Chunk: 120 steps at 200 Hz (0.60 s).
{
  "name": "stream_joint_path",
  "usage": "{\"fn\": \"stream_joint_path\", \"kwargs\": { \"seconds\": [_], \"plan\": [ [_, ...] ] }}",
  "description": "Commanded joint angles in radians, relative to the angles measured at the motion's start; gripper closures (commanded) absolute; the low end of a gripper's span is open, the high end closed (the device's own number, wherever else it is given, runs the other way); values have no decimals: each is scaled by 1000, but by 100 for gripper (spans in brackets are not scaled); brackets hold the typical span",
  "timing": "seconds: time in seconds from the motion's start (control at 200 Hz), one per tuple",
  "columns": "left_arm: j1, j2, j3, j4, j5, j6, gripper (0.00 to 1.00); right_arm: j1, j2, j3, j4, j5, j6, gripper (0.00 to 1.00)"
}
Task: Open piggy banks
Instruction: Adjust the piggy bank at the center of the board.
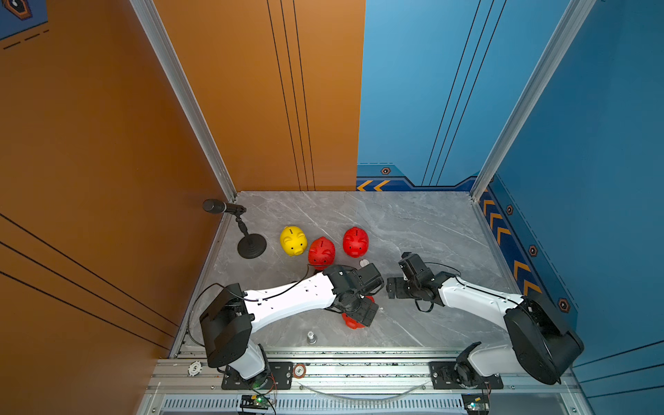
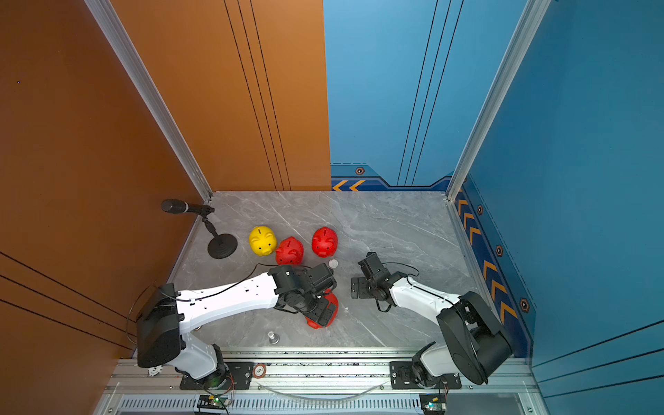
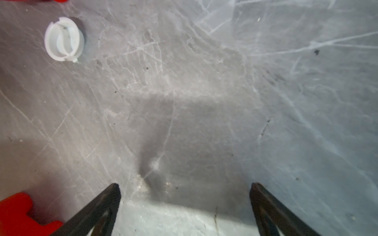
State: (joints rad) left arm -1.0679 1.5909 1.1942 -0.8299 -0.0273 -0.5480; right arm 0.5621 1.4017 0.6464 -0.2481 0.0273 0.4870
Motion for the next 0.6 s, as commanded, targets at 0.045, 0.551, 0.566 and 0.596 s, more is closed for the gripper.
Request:
{"fn": "stream_joint_path", "kwargs": {
  "seconds": [0.045, 0.551, 0.566, 0.596],
  "plan": [
    [-11, 26, 19, -47, -45, -8, 1, -7, -29, -13, 22, -17, -19, 0],
    [0, -10, 30, -12, 14, 39, 37, -8, -108, -39, 63, -70, -74, 0],
    [4, -18, 26, -2, 25, 39, 38, -9, -116, -40, 64, -71, -78, 0],
    [13, -31, 13, 20, 48, 37, 41, -13, -130, -43, 66, -74, -82, 0]
  ]
}}
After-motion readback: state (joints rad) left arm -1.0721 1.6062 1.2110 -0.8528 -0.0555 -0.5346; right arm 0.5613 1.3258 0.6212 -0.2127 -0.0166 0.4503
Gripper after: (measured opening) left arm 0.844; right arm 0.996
